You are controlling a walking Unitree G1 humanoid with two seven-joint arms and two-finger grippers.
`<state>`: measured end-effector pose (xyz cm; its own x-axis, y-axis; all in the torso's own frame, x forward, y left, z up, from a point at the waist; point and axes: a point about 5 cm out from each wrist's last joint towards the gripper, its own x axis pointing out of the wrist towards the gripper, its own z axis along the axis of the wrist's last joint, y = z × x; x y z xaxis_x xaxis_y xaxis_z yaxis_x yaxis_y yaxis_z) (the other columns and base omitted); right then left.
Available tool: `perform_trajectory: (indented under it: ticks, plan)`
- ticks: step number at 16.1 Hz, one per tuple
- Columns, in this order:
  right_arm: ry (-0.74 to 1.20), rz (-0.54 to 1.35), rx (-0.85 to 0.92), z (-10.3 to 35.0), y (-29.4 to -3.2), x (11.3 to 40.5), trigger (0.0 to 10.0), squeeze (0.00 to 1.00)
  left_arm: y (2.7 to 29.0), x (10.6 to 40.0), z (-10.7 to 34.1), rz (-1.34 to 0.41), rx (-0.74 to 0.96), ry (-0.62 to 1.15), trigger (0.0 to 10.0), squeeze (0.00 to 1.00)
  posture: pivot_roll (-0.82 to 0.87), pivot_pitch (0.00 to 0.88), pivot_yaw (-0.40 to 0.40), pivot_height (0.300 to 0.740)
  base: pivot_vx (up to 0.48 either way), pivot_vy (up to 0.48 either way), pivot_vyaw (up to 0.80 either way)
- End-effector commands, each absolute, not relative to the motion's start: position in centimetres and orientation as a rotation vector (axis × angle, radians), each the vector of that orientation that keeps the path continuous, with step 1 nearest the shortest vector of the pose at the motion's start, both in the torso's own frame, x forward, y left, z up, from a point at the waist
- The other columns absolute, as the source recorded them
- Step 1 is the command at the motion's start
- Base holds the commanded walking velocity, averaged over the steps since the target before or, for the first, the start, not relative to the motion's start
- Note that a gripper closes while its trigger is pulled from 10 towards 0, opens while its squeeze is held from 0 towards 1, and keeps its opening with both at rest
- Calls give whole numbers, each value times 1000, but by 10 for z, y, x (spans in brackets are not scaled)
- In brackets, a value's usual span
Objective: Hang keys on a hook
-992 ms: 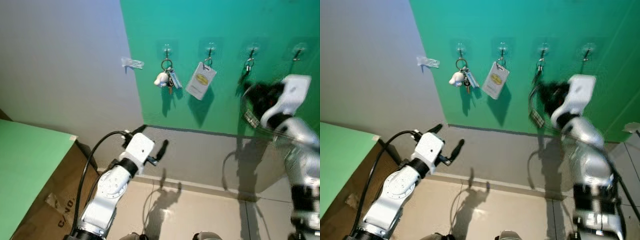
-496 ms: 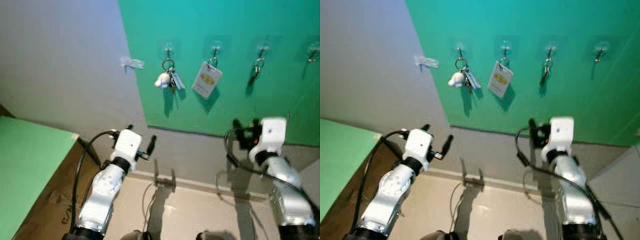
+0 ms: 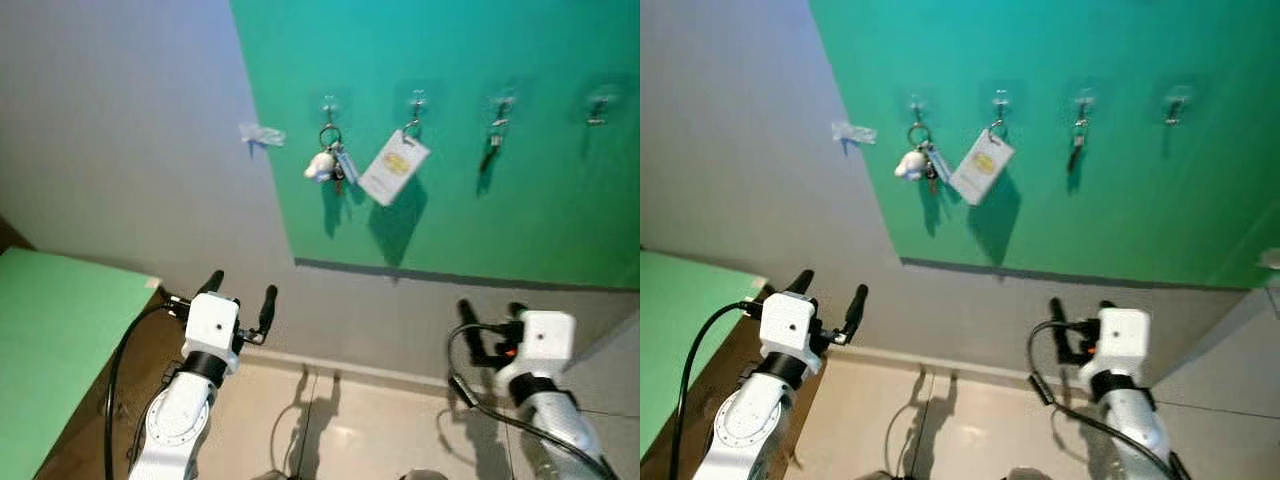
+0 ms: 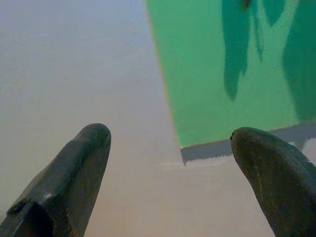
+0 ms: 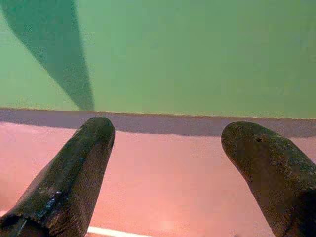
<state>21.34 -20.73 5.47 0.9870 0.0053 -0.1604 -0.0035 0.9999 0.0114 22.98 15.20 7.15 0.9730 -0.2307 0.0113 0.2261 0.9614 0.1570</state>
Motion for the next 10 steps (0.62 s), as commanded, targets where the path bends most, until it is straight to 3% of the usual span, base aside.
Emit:
perform_trajectory:
  ticks: [1, 4, 10]
  plan:
    - [158, 44, 55, 51, -198, 220, 10000, 0, 142, 238, 81, -271, 160, -63, 10000, 0, -230, 14, 125, 740, 0, 0, 0]
    - [149, 47, 66, 52, -196, 232, 10000, 0, 135, 245, 83, -291, 114, -43, 10000, 0, -228, 16, 128, 740, 0, 0, 0]
    - [157, 72, 82, 50, -192, 241, 10000, 0, 130, 258, 85, -330, 119, -34, 10000, 0, -239, 22, 141, 740, 0, 0, -625]
